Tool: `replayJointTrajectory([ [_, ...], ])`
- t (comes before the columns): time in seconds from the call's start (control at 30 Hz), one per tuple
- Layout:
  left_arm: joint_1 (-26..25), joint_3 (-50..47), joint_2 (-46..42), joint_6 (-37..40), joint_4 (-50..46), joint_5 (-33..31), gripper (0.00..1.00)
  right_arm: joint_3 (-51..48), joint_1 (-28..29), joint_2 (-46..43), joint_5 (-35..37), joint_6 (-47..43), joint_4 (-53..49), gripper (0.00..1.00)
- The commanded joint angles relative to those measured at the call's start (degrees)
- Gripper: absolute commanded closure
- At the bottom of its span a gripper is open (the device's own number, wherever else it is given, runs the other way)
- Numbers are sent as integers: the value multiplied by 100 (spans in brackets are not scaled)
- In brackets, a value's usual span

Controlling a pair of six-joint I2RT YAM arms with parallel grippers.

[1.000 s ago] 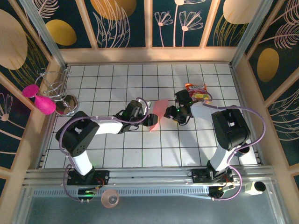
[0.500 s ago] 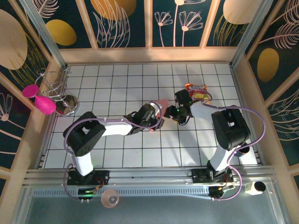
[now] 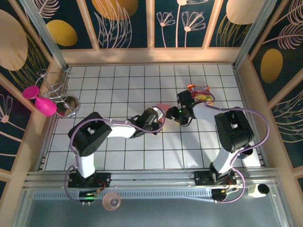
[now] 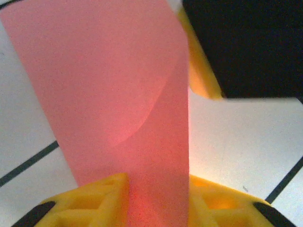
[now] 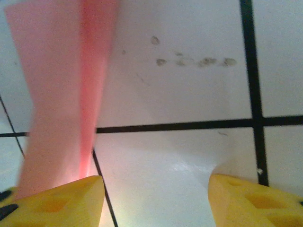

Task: Fold a paper plane with a square sheet of paper (pick it up from the middle)
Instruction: Fold the wing for the fifth time at the center of the table.

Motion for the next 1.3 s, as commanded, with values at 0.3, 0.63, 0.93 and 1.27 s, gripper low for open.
replayJointTrajectory([
  [0.3, 88, -288, -239, -237, 530, 1125, 89, -940, -432, -1153, -391, -189, 1458, 39],
  [0.63, 626, 26, -215, -1035, 172, 2484, 91, -1586, -729, -1753, -440, -156, 1874, 36],
  [0.93, 721, 747, 273, -1205, -619, 2935, 93, -1816, -557, -1609, -774, -398, 2015, 33],
  [1.27, 835, 1126, 771, -1622, -849, 3466, 95, -1854, -436, -1367, -774, -444, 1985, 24],
])
